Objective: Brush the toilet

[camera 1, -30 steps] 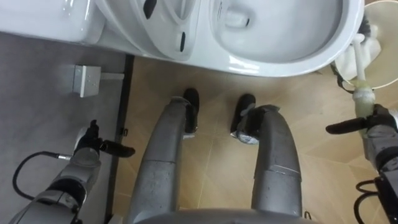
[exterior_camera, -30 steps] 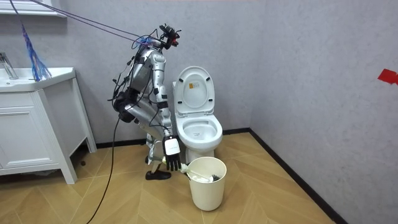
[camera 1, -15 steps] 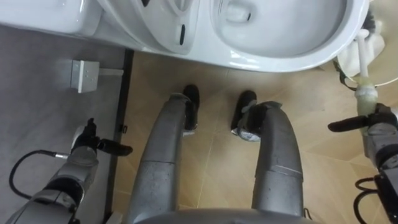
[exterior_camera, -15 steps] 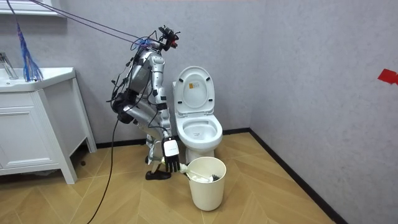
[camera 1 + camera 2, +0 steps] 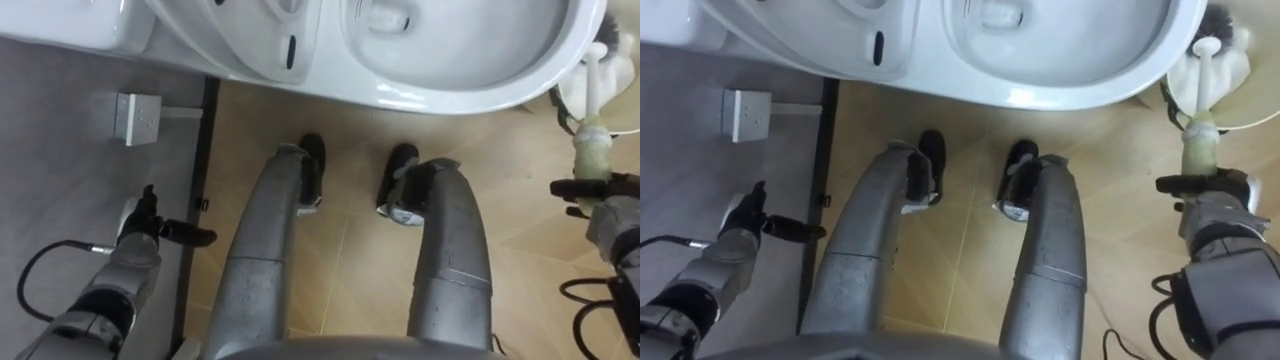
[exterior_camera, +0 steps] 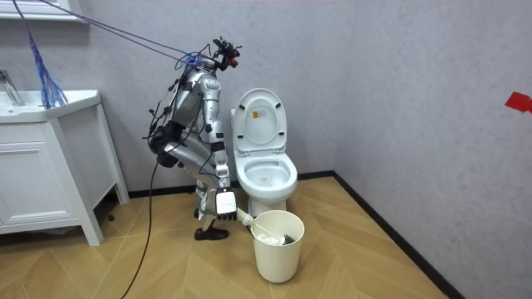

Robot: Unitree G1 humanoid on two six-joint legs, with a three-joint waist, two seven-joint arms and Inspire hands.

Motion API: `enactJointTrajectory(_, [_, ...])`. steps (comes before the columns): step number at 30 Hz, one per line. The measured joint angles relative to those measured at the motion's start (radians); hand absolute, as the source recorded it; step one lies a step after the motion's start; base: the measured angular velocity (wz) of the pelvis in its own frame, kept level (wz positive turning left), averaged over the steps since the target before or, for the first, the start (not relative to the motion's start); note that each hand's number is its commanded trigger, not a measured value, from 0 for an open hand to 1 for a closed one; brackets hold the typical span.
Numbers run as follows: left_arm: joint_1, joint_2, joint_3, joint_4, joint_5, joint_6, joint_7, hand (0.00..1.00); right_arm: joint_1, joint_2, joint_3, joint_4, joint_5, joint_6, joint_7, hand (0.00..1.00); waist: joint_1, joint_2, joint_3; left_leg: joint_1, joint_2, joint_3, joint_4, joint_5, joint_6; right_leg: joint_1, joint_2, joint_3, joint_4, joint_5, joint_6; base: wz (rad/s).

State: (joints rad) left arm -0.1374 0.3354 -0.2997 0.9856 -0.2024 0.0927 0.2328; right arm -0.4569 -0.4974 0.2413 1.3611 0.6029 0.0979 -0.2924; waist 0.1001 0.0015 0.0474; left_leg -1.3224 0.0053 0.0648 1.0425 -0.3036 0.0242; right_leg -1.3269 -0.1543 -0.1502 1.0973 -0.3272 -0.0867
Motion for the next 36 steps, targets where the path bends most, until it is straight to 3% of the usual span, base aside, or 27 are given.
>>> enactJointTrajectory(9, [0.045, 0.003, 0.001, -0.025, -0.011, -0.008, 0.002, 0.00, 0.014, 0.006, 0.009, 0.002, 0.063, 0.005, 0.003, 1.00, -0.009, -0.001, -0.0007, 0.062, 0.006, -0.004, -0.014, -0.004, 0.004, 0.071, 0.006, -0.010, -0.029, 0.001, 0.005, -0.02])
enactJointTrajectory(15, [0.113, 0.003, 0.001, -0.022, -0.082, -0.010, -0.005, 0.00, 0.075, 0.031, 0.008, 0.001, 0.069, 0.015, 0.013, 1.00, -0.005, -0.001, -0.0050, 0.206, 0.005, -0.019, -0.099, 0.003, 0.001, 0.229, 0.020, -0.027, -0.133, 0.018, 0.020, -0.03])
enactJointTrajectory(16, [0.127, 0.003, 0.004, -0.023, -0.081, -0.011, -0.005, 0.00, 0.087, 0.031, 0.005, 0.001, 0.080, 0.013, 0.013, 1.00, -0.005, -0.001, -0.0099, 0.235, 0.005, -0.021, -0.128, 0.010, 0.002, 0.260, 0.023, -0.031, -0.166, 0.028, 0.023, 0.00])
enactJointTrajectory(21, [0.148, 0.002, 0.008, 0.002, -0.083, -0.010, -0.005, 0.00, 0.138, 0.054, -0.056, 0.003, 0.170, 0.012, 0.013, 1.00, -0.007, -0.005, -0.0159, 0.368, 0.000, -0.029, -0.223, 0.028, 0.010, 0.403, 0.038, -0.044, -0.274, 0.050, 0.040, 0.03])
enactJointTrajectory(26, [0.177, -0.008, 0.065, 0.017, -0.081, -0.024, -0.012, 0.00, 0.204, 0.111, -0.149, 0.002, 0.225, 0.005, 0.026, 1.00, -0.014, -0.014, -0.0226, 0.522, -0.003, -0.029, -0.319, 0.035, 0.013, 0.558, 0.042, -0.054, -0.373, 0.057, 0.051, 0.01])
enactJointTrajectory(29, [0.179, -0.008, 0.090, 0.029, -0.082, -0.031, -0.033, 0.00, 0.237, 0.134, -0.156, 0.001, 0.250, 0.005, 0.028, 1.00, -0.017, -0.015, -0.0243, 0.590, -0.001, -0.035, -0.356, 0.036, 0.012, 0.635, 0.043, -0.073, -0.417, 0.058, 0.052, 0.06])
enactJointTrajectory(33, [0.182, -0.016, 0.108, 0.057, -0.082, -0.034, -0.055, 0.00, 0.268, 0.143, -0.168, 0.001, 0.267, 0.005, 0.043, 1.00, -0.018, -0.016, -0.0267, 0.682, -0.001, -0.040, -0.408, 0.036, 0.011, 0.734, 0.047, -0.085, -0.475, 0.059, 0.056, 0.06])
enactJointTrajectory(36, [0.200, -0.026, 0.167, 0.057, -0.082, -0.039, -0.063, 0.00, 0.293, 0.157, -0.191, 0.002, 0.280, 0.002, 0.053, 1.00, -0.017, -0.017, -0.0280, 0.759, 0.001, -0.046, -0.449, 0.035, 0.008, 0.816, 0.059, -0.089, -0.528, 0.063, 0.060, 0.03])
